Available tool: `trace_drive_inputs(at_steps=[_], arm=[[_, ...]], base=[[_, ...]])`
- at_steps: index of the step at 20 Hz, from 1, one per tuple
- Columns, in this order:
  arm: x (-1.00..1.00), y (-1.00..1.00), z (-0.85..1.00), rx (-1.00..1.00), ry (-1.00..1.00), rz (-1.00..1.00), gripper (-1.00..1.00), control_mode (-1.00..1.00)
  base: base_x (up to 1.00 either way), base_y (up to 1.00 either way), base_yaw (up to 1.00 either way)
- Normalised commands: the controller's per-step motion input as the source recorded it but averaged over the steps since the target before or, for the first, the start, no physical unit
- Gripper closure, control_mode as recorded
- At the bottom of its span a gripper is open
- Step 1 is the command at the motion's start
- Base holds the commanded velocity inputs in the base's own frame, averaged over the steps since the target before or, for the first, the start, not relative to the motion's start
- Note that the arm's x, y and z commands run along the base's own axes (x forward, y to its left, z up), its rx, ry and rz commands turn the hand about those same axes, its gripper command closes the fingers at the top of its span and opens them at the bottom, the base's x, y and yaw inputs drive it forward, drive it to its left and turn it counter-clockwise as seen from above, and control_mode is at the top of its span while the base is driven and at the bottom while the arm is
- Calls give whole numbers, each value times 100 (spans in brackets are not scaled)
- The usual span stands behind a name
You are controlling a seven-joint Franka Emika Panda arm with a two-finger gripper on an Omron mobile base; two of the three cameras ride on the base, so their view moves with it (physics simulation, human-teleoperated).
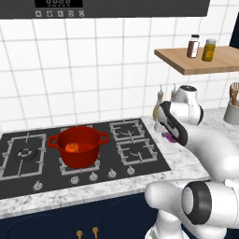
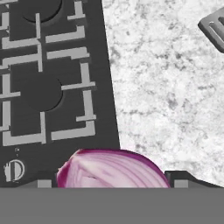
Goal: Put the squash and onion in the pot. Retrieve the spatula and lightly stir the vegetables in the pot.
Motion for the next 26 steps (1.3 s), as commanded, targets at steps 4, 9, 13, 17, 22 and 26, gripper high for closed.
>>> trace_drive_inputs(at_steps=[4,9,13,17,22,26], arm=[[-38,50,71,-7,-1,11,100,-100],[-5,24,28,-5,1,9,100,-100],[0,0,0,0,0,0,100,-100],[0,10,0,0,0,1,100,100],[0,0,0,0,0,0,100,100],[0,0,0,0,0,0,100,100]], base=[[0,0,0],[0,0,0],[0,0,0],[0,49,5],[0,100,17],[0,100,14]])
